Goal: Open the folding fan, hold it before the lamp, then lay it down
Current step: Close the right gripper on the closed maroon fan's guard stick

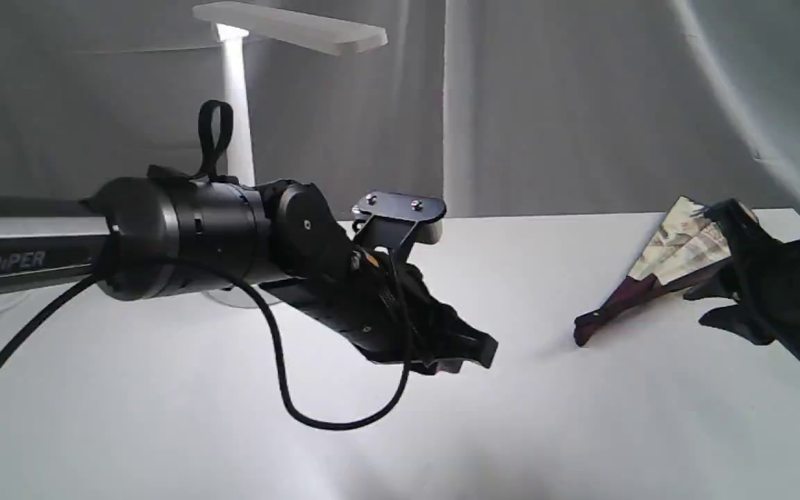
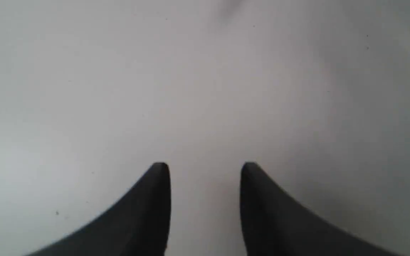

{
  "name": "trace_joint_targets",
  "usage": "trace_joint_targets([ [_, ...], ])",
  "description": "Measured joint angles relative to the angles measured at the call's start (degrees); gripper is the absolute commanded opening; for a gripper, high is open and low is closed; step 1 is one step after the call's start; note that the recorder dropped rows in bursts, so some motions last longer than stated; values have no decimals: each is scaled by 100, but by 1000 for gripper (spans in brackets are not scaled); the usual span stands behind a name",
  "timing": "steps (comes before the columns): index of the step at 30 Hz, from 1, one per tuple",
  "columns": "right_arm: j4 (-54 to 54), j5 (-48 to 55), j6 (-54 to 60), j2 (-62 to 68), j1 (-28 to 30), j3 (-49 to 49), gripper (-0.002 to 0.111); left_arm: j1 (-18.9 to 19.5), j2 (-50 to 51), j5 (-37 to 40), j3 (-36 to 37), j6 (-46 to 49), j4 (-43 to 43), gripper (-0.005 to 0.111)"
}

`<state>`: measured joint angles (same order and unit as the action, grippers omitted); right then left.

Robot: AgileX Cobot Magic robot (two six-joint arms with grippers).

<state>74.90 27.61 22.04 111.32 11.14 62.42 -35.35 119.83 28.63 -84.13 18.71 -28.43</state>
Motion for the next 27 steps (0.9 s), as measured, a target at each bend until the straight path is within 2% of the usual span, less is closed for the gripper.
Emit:
trace_joint_targets([
  [4, 1614, 194, 1258, 365, 87, 0, 36, 0, 51, 52, -12, -88, 0, 35],
  [7, 2238, 340, 1941, 683, 113, 88, 42, 34, 51, 111, -12, -156, -12, 35],
  [18, 2481, 292, 2238, 1423, 124, 1174, 42, 103, 51, 160, -12, -180, -12, 35],
  [27, 2506, 146, 2034, 1716, 144, 1330, 42, 103, 51, 160, -12, -196, -12, 35],
])
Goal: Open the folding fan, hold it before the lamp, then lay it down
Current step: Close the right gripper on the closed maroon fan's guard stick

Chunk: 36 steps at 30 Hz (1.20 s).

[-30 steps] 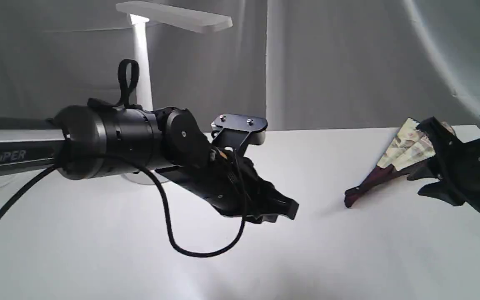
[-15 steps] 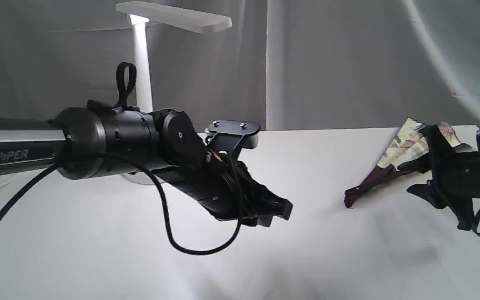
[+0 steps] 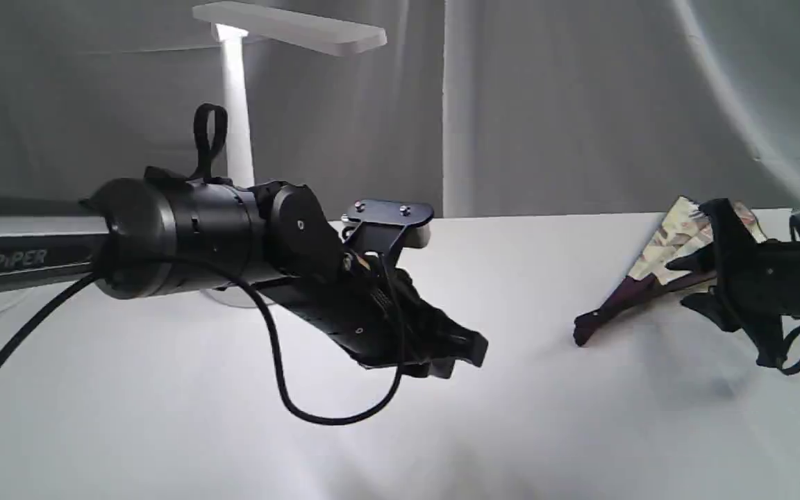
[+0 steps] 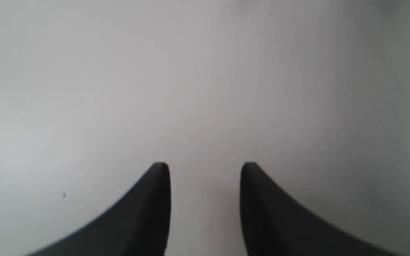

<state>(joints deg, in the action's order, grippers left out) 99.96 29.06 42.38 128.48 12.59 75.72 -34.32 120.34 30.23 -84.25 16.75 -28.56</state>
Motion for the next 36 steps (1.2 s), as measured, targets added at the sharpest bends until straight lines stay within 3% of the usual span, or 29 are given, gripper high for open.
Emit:
trace_joint_targets([
  [10, 6, -488, -172, 40, 0, 30, 40, 0, 0, -28, 0, 0, 0, 35],
  [18, 30, 69, -389, 484, 0, 601, 40, 0, 0, -52, 0, -12, 0, 35],
  [29, 76, 115, -480, 546, 0, 676, 40, 0, 0, -75, 0, -12, 0, 35],
  [36, 46, 667, -859, 598, -65, 676, 40, 0, 0, -166, 0, -23, 0, 35],
])
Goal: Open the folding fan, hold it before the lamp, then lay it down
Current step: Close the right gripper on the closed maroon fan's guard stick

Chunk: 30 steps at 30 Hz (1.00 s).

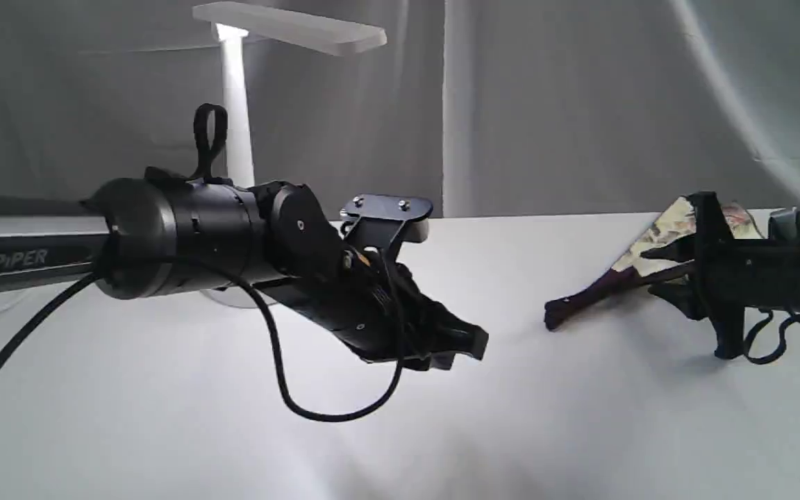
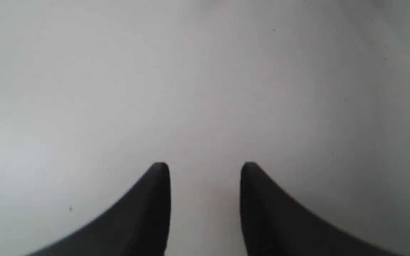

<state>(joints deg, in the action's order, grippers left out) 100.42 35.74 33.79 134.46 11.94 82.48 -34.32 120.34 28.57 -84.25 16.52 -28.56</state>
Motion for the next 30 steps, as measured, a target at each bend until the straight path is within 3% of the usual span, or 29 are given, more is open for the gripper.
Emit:
trace_joint_targets([
  [11, -1360, -507, -1804, -73, -124, 53, 40, 0, 0, 14, 0, 0, 0, 35],
  [30, -777, -1418, -1801, -99, -452, 53, 40, 0, 0, 25, 0, 0, 0, 35],
])
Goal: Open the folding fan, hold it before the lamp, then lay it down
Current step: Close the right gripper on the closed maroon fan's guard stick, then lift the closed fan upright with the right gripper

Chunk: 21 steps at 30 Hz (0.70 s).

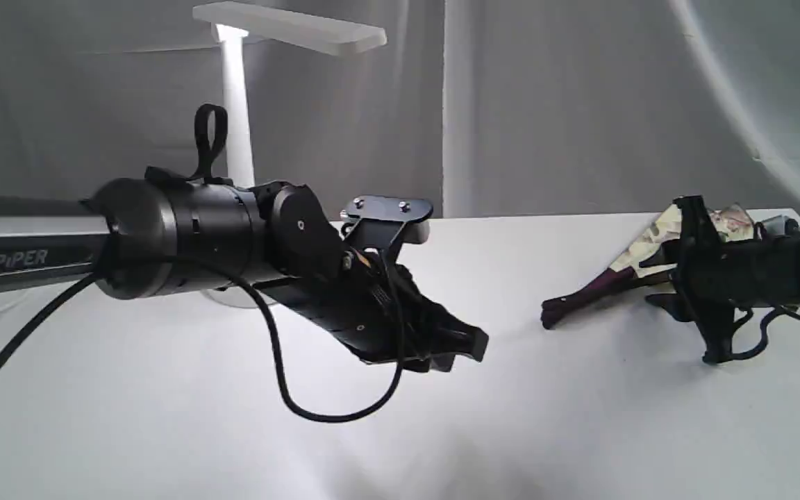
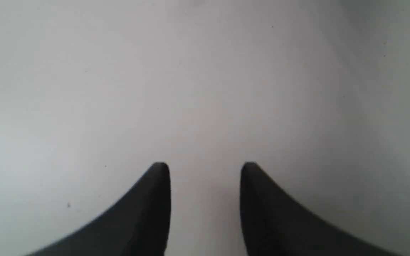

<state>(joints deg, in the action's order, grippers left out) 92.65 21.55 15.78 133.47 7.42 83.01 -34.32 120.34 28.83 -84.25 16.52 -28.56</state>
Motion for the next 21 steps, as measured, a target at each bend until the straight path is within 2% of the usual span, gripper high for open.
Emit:
trace_joint_targets([
  [6, 338, -134, 12, 0, 0, 0, 38, 0, 0, 0, 0, 0, 0, 35],
  [21, 394, -279, 233, 0, -102, 0, 29, 0, 0, 0, 0, 0, -56, 35],
])
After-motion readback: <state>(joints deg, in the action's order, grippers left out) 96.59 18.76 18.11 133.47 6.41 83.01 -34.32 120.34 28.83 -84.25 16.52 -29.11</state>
